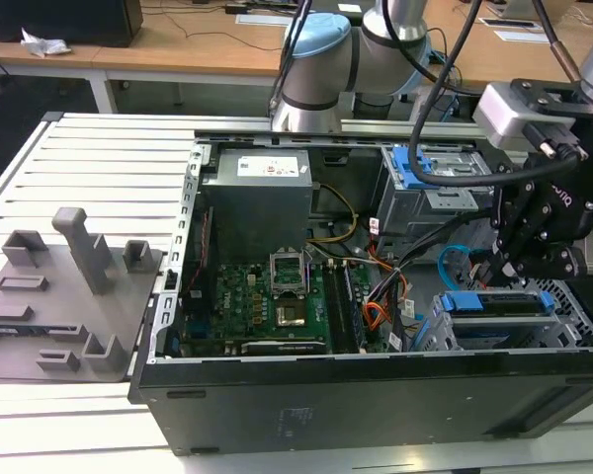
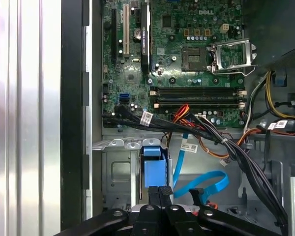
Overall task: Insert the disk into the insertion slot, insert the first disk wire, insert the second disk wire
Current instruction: 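Insert the disk into the insertion slot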
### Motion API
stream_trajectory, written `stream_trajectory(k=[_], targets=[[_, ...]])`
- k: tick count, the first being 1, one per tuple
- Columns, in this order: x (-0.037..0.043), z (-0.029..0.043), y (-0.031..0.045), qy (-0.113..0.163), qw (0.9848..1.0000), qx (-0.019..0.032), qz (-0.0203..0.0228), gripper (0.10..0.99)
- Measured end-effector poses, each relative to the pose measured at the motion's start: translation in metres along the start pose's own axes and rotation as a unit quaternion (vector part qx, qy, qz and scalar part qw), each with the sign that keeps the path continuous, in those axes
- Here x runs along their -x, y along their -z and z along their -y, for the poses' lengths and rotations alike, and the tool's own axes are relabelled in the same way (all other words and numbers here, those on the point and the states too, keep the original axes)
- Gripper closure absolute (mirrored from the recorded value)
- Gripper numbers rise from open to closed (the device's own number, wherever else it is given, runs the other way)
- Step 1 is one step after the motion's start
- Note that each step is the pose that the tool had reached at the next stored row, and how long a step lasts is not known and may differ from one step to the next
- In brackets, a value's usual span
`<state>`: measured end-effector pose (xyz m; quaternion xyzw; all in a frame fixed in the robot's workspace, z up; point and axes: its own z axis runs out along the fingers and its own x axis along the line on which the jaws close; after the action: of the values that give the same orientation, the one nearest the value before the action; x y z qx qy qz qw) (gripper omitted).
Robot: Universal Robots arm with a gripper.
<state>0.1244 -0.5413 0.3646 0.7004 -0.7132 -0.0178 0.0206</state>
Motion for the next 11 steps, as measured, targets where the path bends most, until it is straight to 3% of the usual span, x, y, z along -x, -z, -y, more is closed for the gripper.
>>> stream_trajectory(k=[6,11], targets=[[0.0001,0.0007,-0.0131,0.0,1.0,0.0,0.0,0.98],[0.0,0.0007,-0.0136,0.0,1.0,0.0,0.0,0.98]])
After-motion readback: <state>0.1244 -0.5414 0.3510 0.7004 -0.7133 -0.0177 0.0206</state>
